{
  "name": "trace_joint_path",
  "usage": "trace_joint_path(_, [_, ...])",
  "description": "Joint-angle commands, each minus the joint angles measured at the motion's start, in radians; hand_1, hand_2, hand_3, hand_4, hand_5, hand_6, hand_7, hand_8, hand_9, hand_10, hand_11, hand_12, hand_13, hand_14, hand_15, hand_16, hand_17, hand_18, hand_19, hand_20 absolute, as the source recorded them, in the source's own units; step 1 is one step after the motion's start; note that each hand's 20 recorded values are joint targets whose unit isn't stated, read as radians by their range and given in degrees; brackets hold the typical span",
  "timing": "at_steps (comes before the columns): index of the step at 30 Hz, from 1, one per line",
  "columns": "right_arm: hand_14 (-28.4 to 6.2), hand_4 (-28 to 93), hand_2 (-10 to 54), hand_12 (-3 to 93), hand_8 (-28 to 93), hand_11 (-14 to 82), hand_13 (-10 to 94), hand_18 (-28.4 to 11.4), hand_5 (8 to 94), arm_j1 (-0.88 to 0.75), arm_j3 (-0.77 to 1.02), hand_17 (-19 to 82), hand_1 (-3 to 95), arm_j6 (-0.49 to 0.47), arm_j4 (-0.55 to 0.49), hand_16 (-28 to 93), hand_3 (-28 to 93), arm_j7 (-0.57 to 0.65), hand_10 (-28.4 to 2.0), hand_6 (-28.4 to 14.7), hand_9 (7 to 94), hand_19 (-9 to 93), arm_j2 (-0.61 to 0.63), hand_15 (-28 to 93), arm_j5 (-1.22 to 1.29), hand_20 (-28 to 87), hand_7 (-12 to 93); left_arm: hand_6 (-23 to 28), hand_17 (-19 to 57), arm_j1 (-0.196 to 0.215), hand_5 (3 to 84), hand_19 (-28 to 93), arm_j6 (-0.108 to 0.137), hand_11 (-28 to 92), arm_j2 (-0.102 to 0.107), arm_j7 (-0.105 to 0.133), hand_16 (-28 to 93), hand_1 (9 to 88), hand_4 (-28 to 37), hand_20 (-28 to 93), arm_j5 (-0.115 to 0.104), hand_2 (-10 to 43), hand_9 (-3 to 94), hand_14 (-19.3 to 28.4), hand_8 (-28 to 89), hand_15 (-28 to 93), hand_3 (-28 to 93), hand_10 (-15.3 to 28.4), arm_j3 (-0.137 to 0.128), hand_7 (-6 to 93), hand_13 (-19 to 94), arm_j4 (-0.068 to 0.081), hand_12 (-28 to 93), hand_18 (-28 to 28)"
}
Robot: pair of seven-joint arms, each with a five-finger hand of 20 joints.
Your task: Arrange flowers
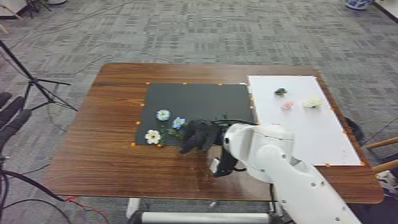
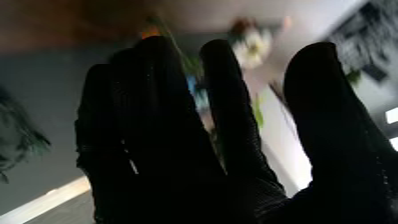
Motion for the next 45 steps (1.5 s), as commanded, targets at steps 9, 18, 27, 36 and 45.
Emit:
trace_joint_path(9, [-19.2,-24,3.1,17.8,-11,20.6,44,-25.8,51.5,-0.028,0.185,17,29.0,0.581,0.087,21,73,-0.087,-20.5,-5.4,56.7,70,0.182,61,-0.286,31,11,9.6,-4.5,0.014,39.1,25,-0.019,13,-0.015,0.011,-3,23.5,-28.3,11,-0.004,19.4,33.7,15.1,-6,28,63,14.7,-0.019,7.7,25,-0.009,13,13.4])
trace_joint_path(18, [-19.3,-24,1.8,13.5,-10,11.3,41,-26.2,51.5,-0.092,0.215,18,32.9,0.529,0.151,15,75,0.035,-19.2,-5.4,49.5,73,0.337,60,-0.604,31,11,9.5,-4.3,0.035,38.9,25,-0.018,12,-0.021,0.011,-2,23.5,-28.3,11,-0.004,19.6,33.7,14.9,-6,27,63,14.5,-0.050,7.7,25,-0.015,13,13.3])
trace_joint_path(27, [-18.5,-27,-5.7,11.4,-12,8.7,33,-26.2,51.2,-0.066,0.196,17,43.0,0.495,0.231,11,80,0.034,-16.3,-4.5,43.0,74,0.349,53,-0.636,31,12,9.5,-4.3,0.042,39.0,25,-0.013,12,-0.026,0.027,-2,22.9,-28.3,11,-0.010,19.5,33.7,14.9,-6,27,63,14.3,-0.045,7.7,25,-0.022,13,13.3])
trace_joint_path(36, [-16.6,-28,-9.5,9.4,-13,10.4,34,-25.2,47.0,-0.034,0.184,18,47.7,0.397,0.278,10,81,-0.041,-14.3,-3.8,40.4,76,0.330,54,-0.608,32,14,9.5,-4.2,0.043,39.0,24,-0.004,12,-0.025,0.040,-2,22.8,-28.3,11,-0.014,19.5,33.3,14.8,-6,27,64,14.3,-0.027,7.9,25,-0.025,13,13.2])
trace_joint_path(45, [-14.0,-28,-9.5,8.7,-14,11.4,41,-24.7,49.1,0.047,0.095,20,49.2,0.475,0.377,13,78,-0.033,-11.2,-1.8,43.5,77,0.302,56,-0.605,33,16,9.6,-4.2,0.048,38.2,24,-0.007,11,-0.030,0.038,-2,23.2,-28.3,11,-0.012,18.8,29.8,14.8,-6,27,64,13.5,-0.028,7.4,24,-0.028,14,13.2])
